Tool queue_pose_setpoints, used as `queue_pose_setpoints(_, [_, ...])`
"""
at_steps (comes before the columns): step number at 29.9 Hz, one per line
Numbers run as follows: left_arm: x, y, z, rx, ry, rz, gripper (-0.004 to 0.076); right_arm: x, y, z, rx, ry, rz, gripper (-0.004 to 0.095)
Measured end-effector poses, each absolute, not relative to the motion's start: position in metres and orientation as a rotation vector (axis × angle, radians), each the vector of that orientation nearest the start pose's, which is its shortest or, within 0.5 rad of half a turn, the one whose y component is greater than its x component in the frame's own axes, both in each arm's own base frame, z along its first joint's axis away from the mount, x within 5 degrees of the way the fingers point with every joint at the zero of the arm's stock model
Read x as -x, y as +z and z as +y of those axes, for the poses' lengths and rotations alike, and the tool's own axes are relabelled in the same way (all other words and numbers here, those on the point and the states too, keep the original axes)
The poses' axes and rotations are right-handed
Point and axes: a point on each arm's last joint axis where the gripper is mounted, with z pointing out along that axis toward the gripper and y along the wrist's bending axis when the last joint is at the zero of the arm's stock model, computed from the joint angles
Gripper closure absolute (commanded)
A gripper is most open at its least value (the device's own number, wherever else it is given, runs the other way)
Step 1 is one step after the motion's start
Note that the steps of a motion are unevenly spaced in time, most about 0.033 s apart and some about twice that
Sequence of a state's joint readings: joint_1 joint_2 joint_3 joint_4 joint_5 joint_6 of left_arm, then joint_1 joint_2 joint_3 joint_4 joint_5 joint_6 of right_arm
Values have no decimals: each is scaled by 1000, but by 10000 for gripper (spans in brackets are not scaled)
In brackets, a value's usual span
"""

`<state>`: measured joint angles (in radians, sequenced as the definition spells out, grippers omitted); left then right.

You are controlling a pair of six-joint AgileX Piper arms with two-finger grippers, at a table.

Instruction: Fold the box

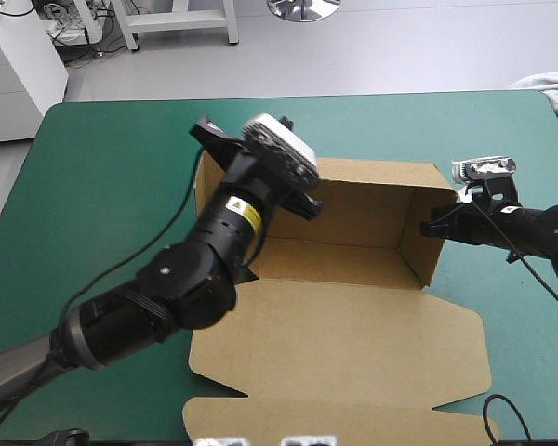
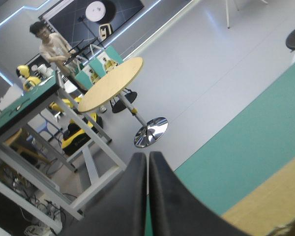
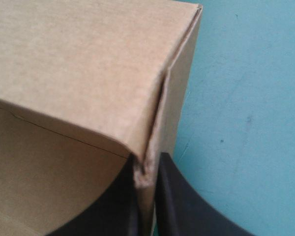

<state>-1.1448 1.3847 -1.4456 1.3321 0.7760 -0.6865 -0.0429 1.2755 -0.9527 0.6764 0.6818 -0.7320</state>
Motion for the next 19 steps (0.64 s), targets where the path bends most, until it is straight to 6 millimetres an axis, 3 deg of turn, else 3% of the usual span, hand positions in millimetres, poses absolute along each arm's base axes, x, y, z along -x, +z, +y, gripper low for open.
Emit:
queue_pose_setpoints(8, [-218, 478, -174, -531, 105, 1561, 726, -263, 307, 25, 341, 374, 2296, 923])
queue_pose_setpoints(19, [-264, 463, -81, -208, 141, 1837, 726, -268, 317, 26, 351, 398, 2319, 919])
